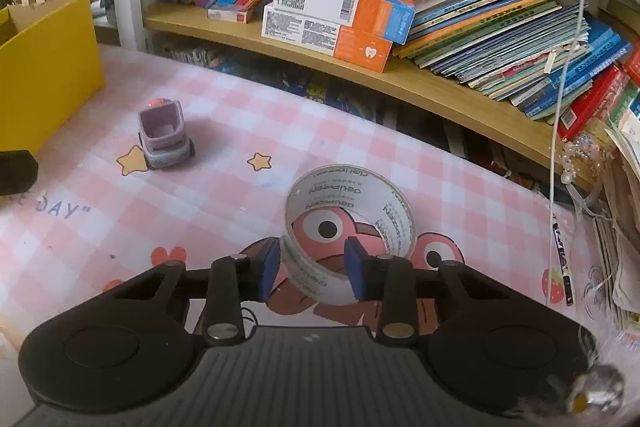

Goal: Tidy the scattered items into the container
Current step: 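Move the right gripper to the clear tape roll while the left gripper approaches the purple toy car, then close the right gripper on the rim of the tape roll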

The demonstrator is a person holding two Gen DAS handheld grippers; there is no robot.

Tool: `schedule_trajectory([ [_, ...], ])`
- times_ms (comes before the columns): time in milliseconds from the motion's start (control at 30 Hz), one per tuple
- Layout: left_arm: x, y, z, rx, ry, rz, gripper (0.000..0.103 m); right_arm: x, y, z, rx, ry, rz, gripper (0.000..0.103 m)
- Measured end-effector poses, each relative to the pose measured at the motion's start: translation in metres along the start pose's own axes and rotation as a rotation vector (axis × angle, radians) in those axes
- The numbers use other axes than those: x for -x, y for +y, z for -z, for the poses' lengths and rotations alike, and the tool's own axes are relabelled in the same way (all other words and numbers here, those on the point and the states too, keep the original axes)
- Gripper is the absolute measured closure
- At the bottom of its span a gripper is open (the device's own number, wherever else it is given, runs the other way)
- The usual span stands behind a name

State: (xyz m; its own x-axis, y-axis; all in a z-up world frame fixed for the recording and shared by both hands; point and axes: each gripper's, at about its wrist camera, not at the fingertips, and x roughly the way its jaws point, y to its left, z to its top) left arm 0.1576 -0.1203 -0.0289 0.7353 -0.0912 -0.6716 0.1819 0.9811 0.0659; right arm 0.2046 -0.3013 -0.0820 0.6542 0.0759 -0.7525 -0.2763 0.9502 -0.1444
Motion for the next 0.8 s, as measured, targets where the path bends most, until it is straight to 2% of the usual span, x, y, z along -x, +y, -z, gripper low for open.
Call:
schedule_trajectory([
  [333,-0.012,0.0,-0.002,-0.013,0.01,-0.009,0.003,-0.012,0.003,-0.003,0.02,0.027,-0.014,0.08],
  [433,-0.017,-0.001,-0.002,-0.021,0.017,-0.012,0.003,-0.011,0.002,-0.001,0.002,0.027,-0.018,0.082],
  [667,-0.024,-0.005,-0.005,-0.033,0.015,-0.006,0.003,-0.006,-0.002,0.002,-0.042,0.038,-0.05,0.097],
  [800,-0.028,-0.005,-0.006,-0.04,0.012,-0.005,0.003,0.004,-0.004,0.004,-0.097,0.039,-0.068,0.097],
])
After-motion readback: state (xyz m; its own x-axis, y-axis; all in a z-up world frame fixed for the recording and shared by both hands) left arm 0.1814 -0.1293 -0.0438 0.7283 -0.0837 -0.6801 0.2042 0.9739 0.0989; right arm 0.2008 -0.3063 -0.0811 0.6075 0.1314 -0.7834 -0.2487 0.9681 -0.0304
